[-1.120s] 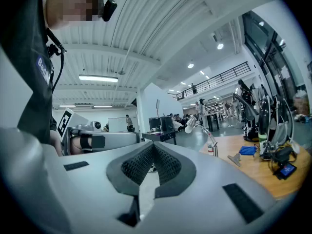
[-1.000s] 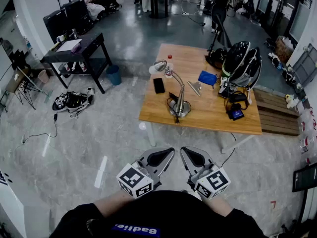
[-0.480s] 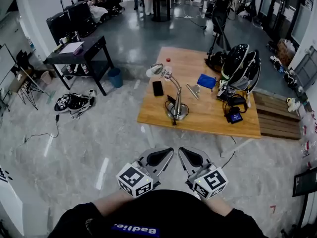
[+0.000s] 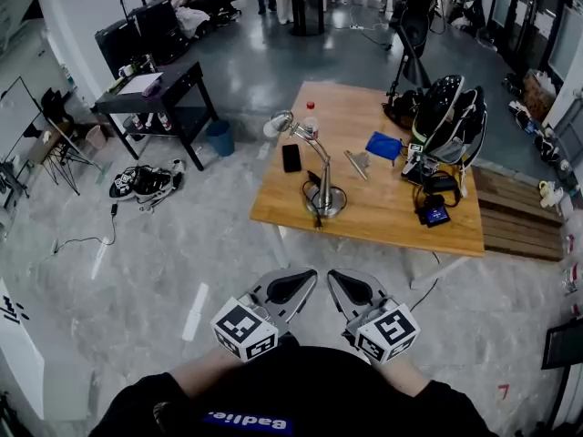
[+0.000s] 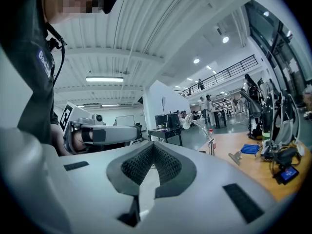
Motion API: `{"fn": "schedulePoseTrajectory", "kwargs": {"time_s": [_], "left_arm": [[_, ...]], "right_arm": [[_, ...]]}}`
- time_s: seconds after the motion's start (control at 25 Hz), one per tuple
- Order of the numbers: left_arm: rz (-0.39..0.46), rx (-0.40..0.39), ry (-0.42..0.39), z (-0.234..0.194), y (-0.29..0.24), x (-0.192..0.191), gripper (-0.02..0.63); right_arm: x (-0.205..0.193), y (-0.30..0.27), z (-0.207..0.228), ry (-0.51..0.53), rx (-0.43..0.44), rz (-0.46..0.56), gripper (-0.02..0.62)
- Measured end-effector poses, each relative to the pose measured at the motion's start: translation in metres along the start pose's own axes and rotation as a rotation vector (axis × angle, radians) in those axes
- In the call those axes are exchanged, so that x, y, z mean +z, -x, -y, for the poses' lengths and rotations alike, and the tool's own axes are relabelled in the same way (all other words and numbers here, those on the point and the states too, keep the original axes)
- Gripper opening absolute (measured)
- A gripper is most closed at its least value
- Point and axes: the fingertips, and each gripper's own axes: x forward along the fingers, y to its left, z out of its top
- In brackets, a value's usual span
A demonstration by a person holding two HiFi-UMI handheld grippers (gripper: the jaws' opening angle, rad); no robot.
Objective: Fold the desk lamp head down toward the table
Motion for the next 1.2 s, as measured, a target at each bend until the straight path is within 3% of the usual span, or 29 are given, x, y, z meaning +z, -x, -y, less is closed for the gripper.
{"fn": "schedulePoseTrajectory", "kwargs": {"time_s": [0.2, 0.52, 0.84, 1.04, 1.2], "left_arm": [[0.007, 0.003, -0.021, -0.037, -0.020, 0.001, 0.000], [0.009, -0.055, -0.073, -0.144, -0.057, 0.013, 0.000], [-0.016, -0.161, -0.255, -0.210, -0.092, 0.043, 0.000], [-0.041, -0.122, -0.278, -0.238, -0.111, 0.043, 0.000], [-0.093, -0.018, -0.388, -0.258, -0.130, 0.046, 0.000]], "right_arm": [[0.003, -0.016, 0.031, 0.013, -0.048, -0.017, -0.003], [0.002, -0.096, 0.095, -0.026, -0.158, -0.052, -0.003], [0.023, -0.168, 0.144, -0.021, -0.240, -0.048, -0.003], [0.016, -0.184, 0.171, -0.048, -0.238, -0.072, -0.003], [0.005, -0.186, 0.199, -0.051, -0.208, -0.110, -0.003]]}}
